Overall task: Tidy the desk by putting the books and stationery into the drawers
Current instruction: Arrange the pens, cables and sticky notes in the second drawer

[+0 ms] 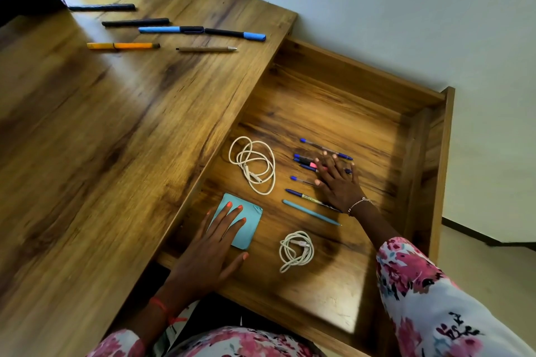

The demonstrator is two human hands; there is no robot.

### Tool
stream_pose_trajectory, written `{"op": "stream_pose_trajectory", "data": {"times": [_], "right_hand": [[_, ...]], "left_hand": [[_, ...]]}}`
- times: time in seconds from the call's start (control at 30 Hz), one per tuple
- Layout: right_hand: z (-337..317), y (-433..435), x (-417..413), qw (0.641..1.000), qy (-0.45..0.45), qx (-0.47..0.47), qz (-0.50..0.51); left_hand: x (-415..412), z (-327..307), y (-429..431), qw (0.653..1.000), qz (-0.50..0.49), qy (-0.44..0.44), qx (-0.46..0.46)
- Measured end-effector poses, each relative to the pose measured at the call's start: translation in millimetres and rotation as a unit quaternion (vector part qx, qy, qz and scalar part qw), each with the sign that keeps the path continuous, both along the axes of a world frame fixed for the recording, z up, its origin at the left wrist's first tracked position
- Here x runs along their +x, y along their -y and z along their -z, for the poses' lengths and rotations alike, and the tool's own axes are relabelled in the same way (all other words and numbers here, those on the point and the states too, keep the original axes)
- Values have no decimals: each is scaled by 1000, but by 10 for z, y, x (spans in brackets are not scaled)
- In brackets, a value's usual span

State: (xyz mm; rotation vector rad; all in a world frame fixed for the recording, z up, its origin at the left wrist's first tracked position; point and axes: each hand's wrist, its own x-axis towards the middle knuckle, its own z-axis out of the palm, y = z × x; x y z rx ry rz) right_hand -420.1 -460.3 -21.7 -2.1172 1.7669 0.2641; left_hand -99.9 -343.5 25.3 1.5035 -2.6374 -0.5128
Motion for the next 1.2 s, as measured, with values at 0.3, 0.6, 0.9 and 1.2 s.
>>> {"op": "stream_pose_trajectory", "data": {"times": [0.3, 0.6, 0.9, 1.2], "right_hand": [[-156, 0, 57, 996, 58, -42, 47], [-244, 379, 101, 989, 33, -97, 109], [-285, 515, 145, 995, -11, -79, 65], [-304, 621, 48, 999, -34, -36, -17]], "left_hand": [[8, 16, 0, 1000, -2, 1, 3], [11, 22, -6, 1000, -4, 3, 7], [11, 27, -8, 1000, -10, -15, 5], [12, 17, -4, 1000, -7, -16, 2]]}}
